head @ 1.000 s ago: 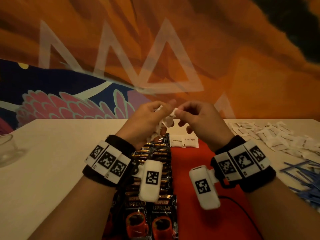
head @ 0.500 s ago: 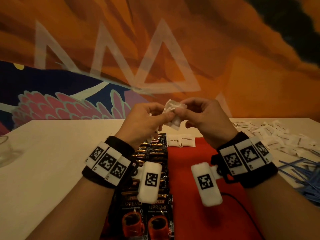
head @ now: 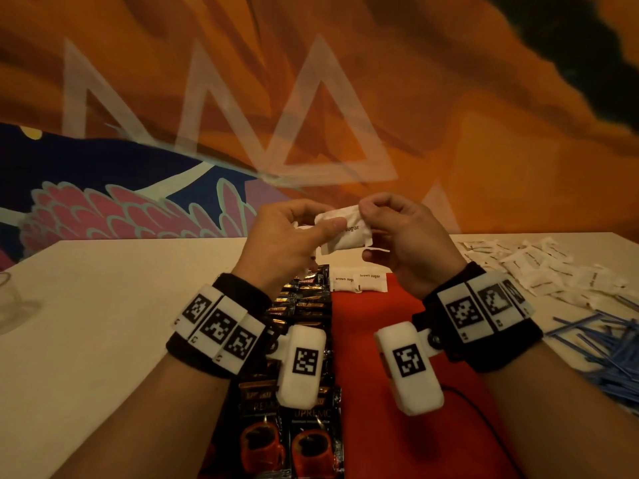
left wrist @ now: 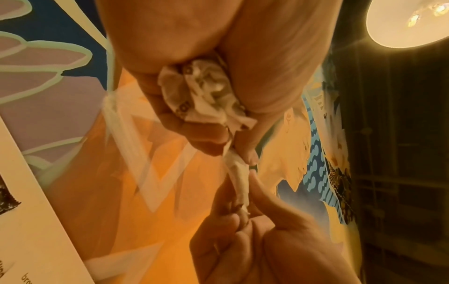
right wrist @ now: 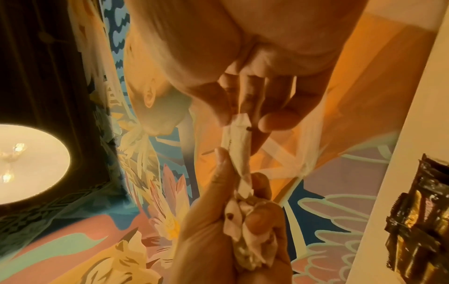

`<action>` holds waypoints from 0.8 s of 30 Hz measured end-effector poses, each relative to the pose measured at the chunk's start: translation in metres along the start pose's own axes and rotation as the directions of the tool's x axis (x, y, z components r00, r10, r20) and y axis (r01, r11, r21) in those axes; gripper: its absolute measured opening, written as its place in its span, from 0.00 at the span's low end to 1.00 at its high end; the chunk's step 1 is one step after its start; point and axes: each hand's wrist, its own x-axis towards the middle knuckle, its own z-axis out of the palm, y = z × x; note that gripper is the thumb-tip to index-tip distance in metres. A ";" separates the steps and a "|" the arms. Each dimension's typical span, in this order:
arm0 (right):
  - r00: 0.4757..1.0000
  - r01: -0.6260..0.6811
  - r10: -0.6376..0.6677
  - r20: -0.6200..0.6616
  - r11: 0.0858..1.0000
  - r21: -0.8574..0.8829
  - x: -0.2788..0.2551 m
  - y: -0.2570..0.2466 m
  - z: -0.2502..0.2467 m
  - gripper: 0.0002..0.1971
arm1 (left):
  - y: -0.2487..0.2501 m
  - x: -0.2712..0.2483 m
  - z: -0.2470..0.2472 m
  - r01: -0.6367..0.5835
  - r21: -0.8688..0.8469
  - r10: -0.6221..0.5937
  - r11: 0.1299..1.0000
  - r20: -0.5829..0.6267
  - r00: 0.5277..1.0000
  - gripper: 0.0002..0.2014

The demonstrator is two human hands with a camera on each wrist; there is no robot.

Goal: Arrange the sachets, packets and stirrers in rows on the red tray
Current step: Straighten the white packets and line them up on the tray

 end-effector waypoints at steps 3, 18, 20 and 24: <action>0.996 0.082 -0.081 0.024 0.995 -0.055 0.001 0.001 -0.002 0.03 | 0.000 0.001 -0.001 0.003 -0.007 -0.003 1.000 -0.025 1.000 0.04; 0.994 0.106 -0.090 0.056 0.889 -0.446 0.009 0.011 -0.014 0.11 | 0.003 0.006 -0.009 0.012 -0.074 -0.024 0.997 -0.161 0.987 0.03; 0.999 -0.003 0.021 0.031 0.869 -0.495 0.021 0.019 -0.020 0.09 | 0.004 0.008 -0.014 0.008 -0.092 -0.027 0.996 -0.204 0.979 0.03; 0.970 -0.228 0.221 -0.097 0.704 -0.673 0.051 0.052 -0.033 0.13 | 0.006 0.011 -0.024 0.023 -0.141 -0.056 0.990 -0.235 0.970 0.04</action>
